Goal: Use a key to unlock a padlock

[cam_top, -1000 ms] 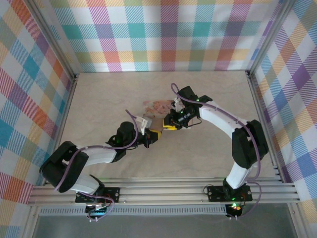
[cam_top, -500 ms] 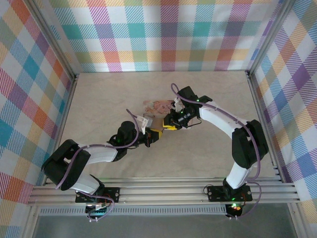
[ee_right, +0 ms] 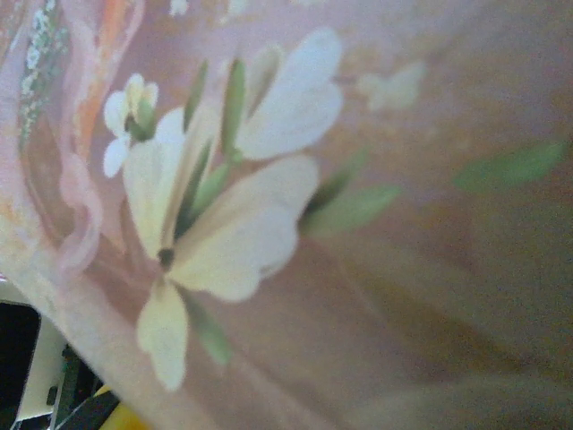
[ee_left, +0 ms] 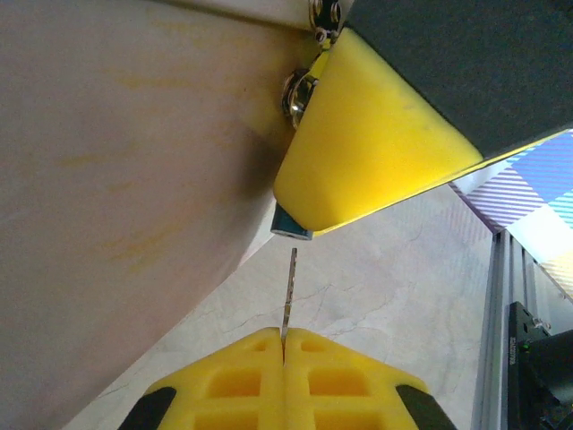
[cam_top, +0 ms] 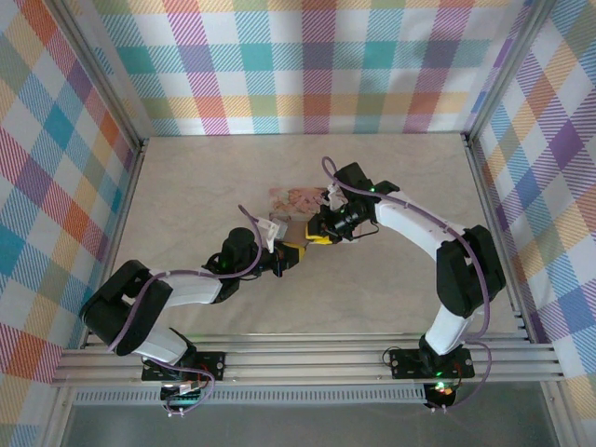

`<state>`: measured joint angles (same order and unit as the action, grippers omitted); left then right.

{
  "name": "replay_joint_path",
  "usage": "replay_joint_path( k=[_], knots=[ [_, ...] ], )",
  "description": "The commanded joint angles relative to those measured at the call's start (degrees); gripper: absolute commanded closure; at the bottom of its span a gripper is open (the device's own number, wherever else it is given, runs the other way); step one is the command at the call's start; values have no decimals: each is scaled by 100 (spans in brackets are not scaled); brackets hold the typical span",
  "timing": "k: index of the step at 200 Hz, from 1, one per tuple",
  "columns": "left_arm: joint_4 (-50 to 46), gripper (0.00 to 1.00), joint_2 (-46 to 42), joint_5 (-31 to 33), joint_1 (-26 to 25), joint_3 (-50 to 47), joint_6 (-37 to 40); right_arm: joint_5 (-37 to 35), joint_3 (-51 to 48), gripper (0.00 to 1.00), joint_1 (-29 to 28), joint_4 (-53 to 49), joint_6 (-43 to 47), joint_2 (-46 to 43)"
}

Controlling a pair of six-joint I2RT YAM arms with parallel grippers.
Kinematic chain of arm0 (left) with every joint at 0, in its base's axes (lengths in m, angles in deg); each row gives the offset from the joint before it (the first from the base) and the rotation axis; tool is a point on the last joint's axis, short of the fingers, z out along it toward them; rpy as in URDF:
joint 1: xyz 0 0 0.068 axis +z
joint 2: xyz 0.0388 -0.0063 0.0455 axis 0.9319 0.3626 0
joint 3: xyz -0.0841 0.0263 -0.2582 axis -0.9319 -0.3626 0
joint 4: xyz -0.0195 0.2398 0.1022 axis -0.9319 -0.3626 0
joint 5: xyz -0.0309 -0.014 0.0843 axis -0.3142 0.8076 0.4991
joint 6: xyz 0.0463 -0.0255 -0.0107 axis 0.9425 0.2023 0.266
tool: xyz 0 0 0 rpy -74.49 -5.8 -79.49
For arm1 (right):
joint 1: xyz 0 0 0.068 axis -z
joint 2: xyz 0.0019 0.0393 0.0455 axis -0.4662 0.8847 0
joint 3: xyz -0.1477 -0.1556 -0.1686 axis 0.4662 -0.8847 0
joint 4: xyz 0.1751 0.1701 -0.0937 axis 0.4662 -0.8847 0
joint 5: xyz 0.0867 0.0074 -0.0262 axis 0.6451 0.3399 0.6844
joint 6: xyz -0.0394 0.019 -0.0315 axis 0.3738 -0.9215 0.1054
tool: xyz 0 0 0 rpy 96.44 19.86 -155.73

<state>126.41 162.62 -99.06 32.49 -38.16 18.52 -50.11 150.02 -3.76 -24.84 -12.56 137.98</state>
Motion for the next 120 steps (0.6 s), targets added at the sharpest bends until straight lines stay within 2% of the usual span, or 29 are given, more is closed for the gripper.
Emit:
replay_joint_path(
  k=[1, 120],
  knots=[
    [308, 100, 27, -31, -75, 140, -61, 358, -42, 100, 9, 183, -31, -233],
    [380, 100, 125, -29, -73, 287, -75, 443, -131, 100, 9, 278, -76, -254]
  ],
)
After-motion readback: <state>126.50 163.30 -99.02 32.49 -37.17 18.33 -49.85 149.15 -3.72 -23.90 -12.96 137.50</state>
